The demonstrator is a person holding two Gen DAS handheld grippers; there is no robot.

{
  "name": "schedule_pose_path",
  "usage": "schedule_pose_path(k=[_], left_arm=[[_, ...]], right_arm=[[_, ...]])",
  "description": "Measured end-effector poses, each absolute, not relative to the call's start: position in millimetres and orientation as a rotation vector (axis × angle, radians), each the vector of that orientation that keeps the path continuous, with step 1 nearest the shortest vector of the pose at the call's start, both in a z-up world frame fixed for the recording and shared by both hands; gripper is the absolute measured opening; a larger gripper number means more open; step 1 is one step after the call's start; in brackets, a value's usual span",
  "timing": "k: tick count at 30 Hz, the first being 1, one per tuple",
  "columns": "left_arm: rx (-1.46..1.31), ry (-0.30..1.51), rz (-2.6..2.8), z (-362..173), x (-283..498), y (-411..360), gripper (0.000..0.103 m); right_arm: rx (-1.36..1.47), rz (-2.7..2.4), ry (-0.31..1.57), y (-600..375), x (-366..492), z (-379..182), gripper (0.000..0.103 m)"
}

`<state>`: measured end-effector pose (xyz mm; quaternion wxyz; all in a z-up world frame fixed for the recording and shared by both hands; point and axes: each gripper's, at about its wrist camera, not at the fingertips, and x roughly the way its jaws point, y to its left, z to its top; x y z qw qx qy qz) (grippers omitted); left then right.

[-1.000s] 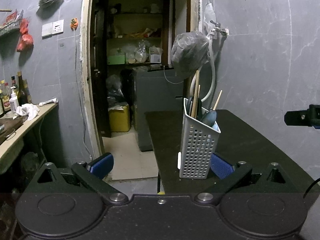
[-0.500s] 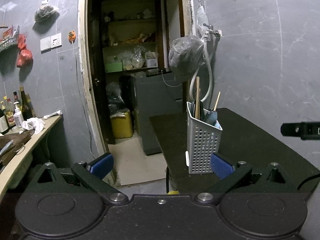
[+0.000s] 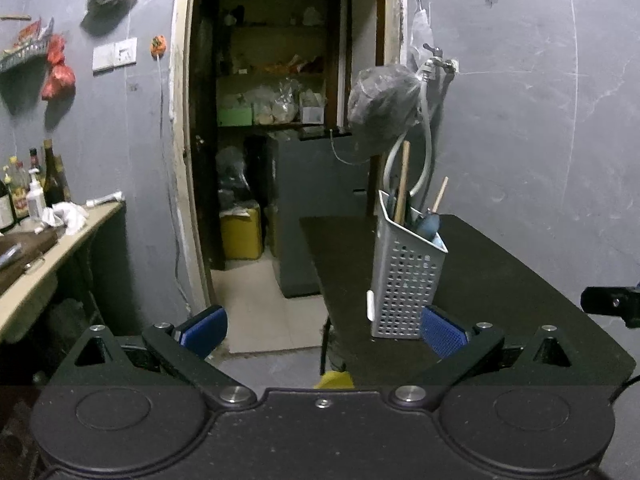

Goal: Organize utensils

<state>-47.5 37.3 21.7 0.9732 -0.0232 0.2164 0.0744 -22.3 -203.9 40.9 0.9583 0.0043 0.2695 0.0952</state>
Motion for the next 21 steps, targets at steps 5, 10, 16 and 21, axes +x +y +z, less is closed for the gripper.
schedule_pose_path(k=[5, 10, 16, 21], left_arm=[[-0.039, 0.454, 0.126, 14, -42, 27, 0.102], [-0.02, 0.477, 0.133, 8, -42, 21, 0.102], [0.001, 0.497, 0.138, 4, -43, 18, 0.102], [-0.006, 0.502, 0.138, 3, -43, 18, 0.102]], right_arm=[[0.0, 0.18, 0.577, -213, -23, 37, 0.103], [-0.005, 0.184, 0.624, -218, -18, 29, 0.103], [-0.014, 0.214, 0.653, -217, -23, 22, 0.103], [-0.052, 0.237, 0.66, -214, -29, 25, 0.103]])
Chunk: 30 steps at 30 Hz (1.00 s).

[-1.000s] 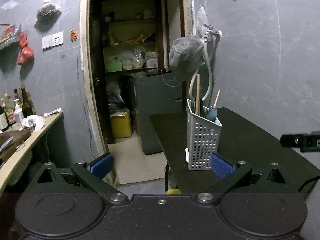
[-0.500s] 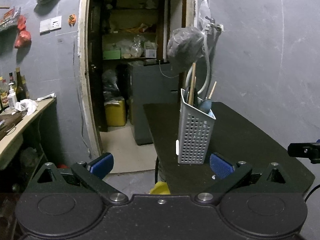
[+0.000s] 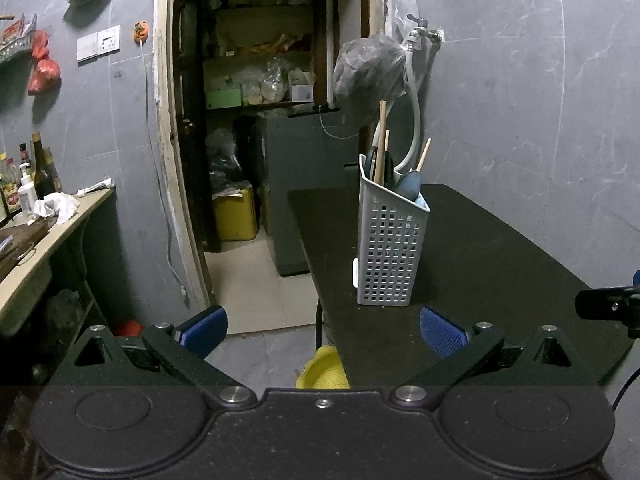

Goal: Organize utensils

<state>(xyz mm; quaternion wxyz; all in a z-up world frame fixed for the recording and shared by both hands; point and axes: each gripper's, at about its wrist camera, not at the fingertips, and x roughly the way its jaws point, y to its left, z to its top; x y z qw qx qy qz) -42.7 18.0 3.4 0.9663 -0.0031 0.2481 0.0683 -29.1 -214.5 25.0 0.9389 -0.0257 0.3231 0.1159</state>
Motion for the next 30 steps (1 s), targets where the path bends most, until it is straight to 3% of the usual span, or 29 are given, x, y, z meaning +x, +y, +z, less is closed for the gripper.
schedule_pose_path(k=[30], left_arm=[[0.011, 0.508, 0.163, 6, -55, 9, 0.102]], right_arm=[[-0.063, 0.278, 0.672, -219, -33, 24, 0.103]])
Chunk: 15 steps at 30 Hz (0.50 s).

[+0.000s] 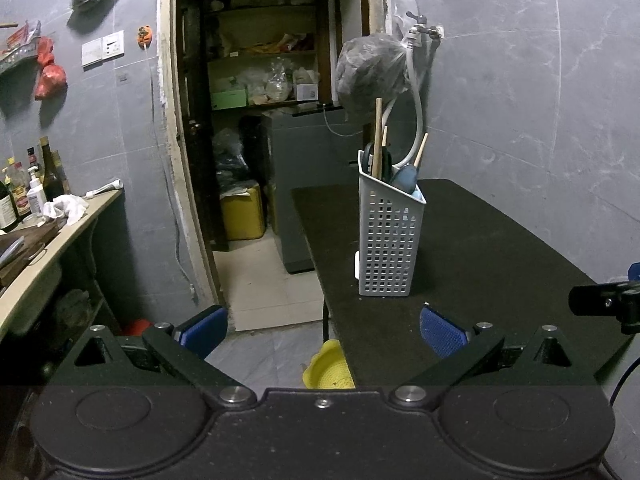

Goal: Organize utensils

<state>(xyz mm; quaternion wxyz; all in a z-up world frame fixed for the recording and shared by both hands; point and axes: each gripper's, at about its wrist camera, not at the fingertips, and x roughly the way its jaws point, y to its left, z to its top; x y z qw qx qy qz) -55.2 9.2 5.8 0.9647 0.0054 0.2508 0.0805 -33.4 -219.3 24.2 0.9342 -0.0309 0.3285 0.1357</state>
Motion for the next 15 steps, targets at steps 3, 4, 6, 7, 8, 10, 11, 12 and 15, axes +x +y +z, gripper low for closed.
schedule_pose_path(k=[3, 4, 6, 7, 8, 10, 11, 12, 15], left_arm=[[0.012, 0.504, 0.164, 6.5, -56.3, 8.4, 0.102], [0.012, 0.503, 0.163, 6.7, -56.9, 8.3, 0.102], [0.013, 0.502, 0.162, 6.2, -56.9, 7.7, 0.102], [0.013, 0.501, 0.162, 6.3, -57.1, 7.8, 0.102], [0.013, 0.501, 0.163, 6.1, -56.9, 7.6, 0.102], [0.013, 0.499, 0.163, 6.0, -57.1, 7.5, 0.102], [0.013, 0.498, 0.163, 6.0, -57.4, 7.0, 0.102], [0.013, 0.498, 0.163, 5.9, -57.4, 7.0, 0.102], [0.013, 0.497, 0.163, 6.0, -57.8, 7.0, 0.102]], right_arm=[[-0.064, 0.283, 0.672, -219.1, -34.2, 24.1, 0.103], [-0.064, 0.284, 0.67, -219.6, -34.7, 24.6, 0.103], [-0.066, 0.284, 0.667, -219.3, -35.3, 25.1, 0.103], [-0.067, 0.286, 0.668, -218.9, -35.5, 25.0, 0.103], [-0.068, 0.287, 0.669, -218.1, -36.6, 24.7, 0.103], [-0.07, 0.289, 0.671, -217.8, -36.8, 24.5, 0.103], [-0.069, 0.289, 0.671, -218.1, -37.2, 24.9, 0.103], [-0.07, 0.288, 0.671, -217.9, -37.2, 24.8, 0.103], [-0.071, 0.288, 0.673, -218.1, -37.2, 25.1, 0.103]])
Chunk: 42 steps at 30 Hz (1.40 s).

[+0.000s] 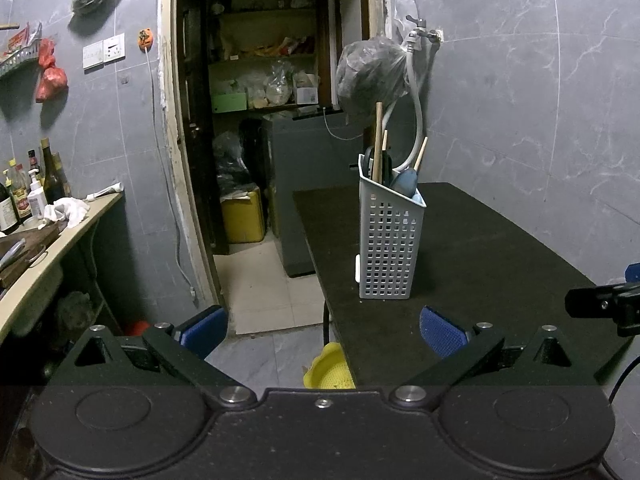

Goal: Organize utensils

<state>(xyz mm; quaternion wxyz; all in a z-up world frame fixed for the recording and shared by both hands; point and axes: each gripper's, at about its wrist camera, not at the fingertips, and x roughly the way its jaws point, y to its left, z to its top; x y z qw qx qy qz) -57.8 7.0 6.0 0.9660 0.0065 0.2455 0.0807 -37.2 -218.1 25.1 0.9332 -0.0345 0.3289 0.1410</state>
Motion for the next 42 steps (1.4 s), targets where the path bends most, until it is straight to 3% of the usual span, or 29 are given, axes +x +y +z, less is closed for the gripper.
schedule_pose_path(k=[42], left_arm=[[0.012, 0.505, 0.157, 5.0, -54.2, 6.3, 0.102]], right_arm=[[-0.074, 0.287, 0.678, -220.8, -32.8, 26.7, 0.103]])
